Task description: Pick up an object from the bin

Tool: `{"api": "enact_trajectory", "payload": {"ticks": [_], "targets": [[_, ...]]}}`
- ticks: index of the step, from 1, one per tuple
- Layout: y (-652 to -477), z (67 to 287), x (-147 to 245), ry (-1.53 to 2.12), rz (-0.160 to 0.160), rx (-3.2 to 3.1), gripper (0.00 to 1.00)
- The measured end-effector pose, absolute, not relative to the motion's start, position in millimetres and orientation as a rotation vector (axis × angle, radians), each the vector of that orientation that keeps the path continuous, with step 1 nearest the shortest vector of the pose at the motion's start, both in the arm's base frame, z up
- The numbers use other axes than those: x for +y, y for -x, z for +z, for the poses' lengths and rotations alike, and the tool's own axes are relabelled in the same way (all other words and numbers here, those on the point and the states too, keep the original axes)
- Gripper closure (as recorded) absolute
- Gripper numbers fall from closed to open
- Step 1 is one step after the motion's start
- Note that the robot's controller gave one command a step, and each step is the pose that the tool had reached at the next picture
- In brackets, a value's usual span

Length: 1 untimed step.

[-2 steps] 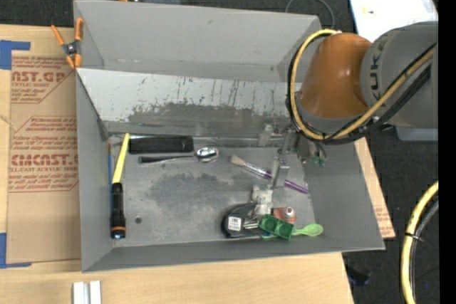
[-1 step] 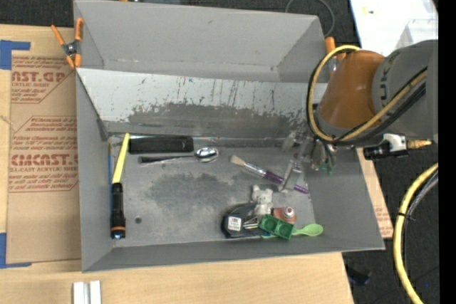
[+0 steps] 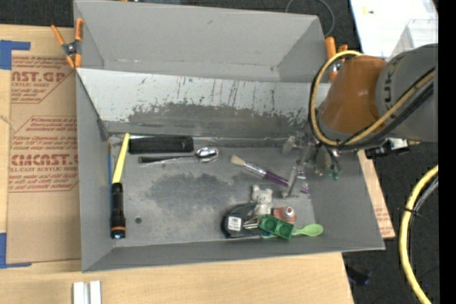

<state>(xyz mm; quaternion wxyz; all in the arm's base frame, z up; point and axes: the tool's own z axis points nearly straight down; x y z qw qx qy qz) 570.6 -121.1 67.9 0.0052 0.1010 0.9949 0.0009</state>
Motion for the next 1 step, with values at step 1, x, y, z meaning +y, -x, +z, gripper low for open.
{"api": "enact_trajectory", "payload": {"ticks": [1], "targets": [[-578.4,69.2,-99.1,-0.668,0.005,3.056,0.00]]}}
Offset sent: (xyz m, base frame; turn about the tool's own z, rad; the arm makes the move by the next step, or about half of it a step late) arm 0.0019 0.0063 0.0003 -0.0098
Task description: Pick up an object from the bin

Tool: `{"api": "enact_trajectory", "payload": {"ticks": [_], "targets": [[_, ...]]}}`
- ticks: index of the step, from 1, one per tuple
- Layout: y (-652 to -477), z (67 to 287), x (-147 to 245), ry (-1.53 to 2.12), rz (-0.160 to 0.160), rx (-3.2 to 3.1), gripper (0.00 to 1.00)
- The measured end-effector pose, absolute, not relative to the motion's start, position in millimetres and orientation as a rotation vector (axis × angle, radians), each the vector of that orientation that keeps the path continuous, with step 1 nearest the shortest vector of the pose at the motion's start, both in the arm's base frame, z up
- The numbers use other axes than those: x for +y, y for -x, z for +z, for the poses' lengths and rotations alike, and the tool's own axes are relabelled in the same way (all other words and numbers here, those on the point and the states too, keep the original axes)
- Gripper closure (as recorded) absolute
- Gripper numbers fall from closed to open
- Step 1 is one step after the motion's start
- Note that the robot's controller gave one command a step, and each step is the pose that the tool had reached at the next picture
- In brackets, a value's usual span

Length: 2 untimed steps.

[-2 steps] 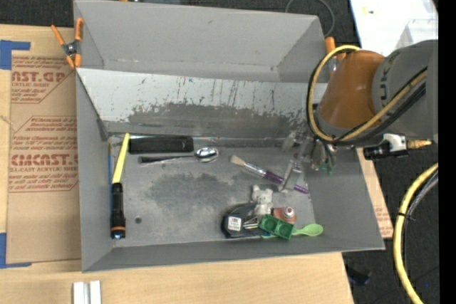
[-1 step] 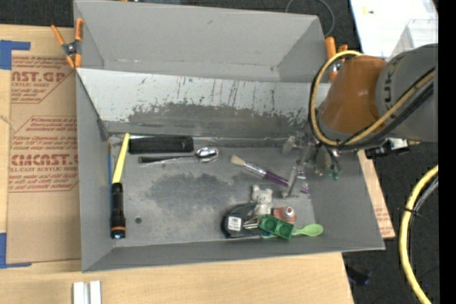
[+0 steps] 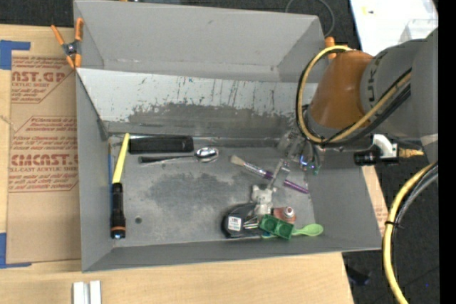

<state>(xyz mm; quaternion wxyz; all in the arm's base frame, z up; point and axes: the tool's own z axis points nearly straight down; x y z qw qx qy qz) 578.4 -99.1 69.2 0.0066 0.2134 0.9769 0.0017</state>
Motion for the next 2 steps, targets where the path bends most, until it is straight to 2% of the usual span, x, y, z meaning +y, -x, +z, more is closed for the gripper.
{"api": "enact_trajectory", "payload": {"ticks": [1,2], "targets": [[-573.7,68.6,-113.2,-0.300,0.004,3.113,1.00],[-573.7,68.7,-113.2,-0.300,0.004,3.113,1.00]]}}
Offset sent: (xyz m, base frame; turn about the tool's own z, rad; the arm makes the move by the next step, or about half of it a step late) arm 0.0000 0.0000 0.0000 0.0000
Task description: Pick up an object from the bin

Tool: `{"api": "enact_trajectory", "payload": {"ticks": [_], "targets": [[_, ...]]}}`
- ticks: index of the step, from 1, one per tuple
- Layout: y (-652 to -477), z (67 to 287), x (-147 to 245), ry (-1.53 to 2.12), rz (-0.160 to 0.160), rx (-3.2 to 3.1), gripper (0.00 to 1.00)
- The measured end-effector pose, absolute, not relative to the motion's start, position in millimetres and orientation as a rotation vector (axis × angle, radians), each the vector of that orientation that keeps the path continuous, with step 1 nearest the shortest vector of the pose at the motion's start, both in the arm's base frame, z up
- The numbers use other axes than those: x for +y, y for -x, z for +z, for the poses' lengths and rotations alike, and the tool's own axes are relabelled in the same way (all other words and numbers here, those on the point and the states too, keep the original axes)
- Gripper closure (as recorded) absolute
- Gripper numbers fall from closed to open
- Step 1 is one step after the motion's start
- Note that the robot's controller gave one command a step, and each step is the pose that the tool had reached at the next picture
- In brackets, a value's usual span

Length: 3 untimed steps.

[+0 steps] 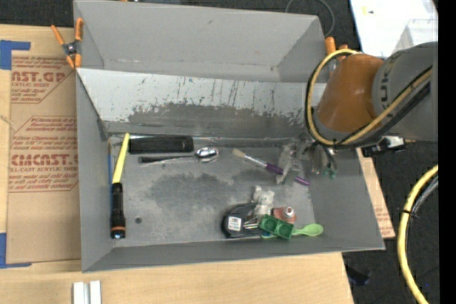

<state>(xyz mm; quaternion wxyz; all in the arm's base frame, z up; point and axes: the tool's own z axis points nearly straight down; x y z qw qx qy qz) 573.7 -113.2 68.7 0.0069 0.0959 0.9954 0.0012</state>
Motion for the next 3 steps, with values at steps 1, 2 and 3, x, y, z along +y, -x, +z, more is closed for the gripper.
{"api": "enact_trajectory", "payload": {"ticks": [1,2,3], "targets": [[-573.5,75.0,-112.6,-0.299,0.004,3.113,1.00],[-573.2,91.9,-112.6,-0.300,0.004,3.114,1.00],[-573.7,109.9,-112.7,-0.299,0.004,3.112,1.00]]}}
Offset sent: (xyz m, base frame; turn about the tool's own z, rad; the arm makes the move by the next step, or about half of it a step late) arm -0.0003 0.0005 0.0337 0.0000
